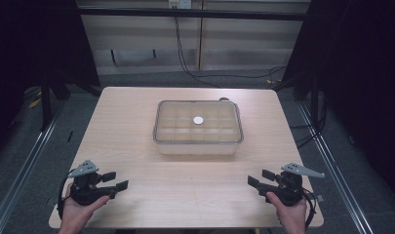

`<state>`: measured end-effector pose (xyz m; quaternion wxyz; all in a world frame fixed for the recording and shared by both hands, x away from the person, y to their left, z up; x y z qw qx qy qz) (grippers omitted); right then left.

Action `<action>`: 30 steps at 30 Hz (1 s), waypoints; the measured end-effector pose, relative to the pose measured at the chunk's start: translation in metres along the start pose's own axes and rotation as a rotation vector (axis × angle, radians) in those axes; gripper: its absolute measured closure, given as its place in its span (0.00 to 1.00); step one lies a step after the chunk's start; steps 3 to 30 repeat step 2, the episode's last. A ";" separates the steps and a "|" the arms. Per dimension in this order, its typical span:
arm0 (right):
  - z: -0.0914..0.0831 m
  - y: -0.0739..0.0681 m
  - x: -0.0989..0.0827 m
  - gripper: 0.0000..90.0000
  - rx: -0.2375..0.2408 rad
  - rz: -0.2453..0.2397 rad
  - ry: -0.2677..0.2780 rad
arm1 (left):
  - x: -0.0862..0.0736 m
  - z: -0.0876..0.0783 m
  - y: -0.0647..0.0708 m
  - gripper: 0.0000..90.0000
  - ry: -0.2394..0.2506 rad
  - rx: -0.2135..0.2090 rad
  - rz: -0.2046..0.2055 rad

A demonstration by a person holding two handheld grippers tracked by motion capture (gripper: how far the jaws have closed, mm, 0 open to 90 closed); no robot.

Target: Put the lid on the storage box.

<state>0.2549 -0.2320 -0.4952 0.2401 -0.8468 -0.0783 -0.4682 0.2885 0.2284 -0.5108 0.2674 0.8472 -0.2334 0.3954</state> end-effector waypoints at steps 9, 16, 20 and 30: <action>-0.002 0.005 -0.004 0.30 -0.007 0.008 -0.006 | -0.005 -0.001 -0.003 0.39 -0.018 0.006 -0.001; -0.002 0.005 -0.004 0.30 -0.007 0.008 -0.006 | -0.005 -0.001 -0.003 0.39 -0.018 0.006 -0.001; -0.002 0.005 -0.004 0.30 -0.007 0.008 -0.006 | -0.005 -0.001 -0.003 0.39 -0.018 0.006 -0.001; -0.002 0.005 -0.004 0.30 -0.007 0.008 -0.006 | -0.005 -0.001 -0.003 0.39 -0.018 0.006 -0.001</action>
Point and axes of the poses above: each handheld gripper's, and its own axes: z roughly forward along the jaws, x roughly out of its top, y roughly to its right, the point moved 8 cm from there along z, roughly forward along the jaws, and after that the axes turned 5 degrees about y, right-handed, at the moved point
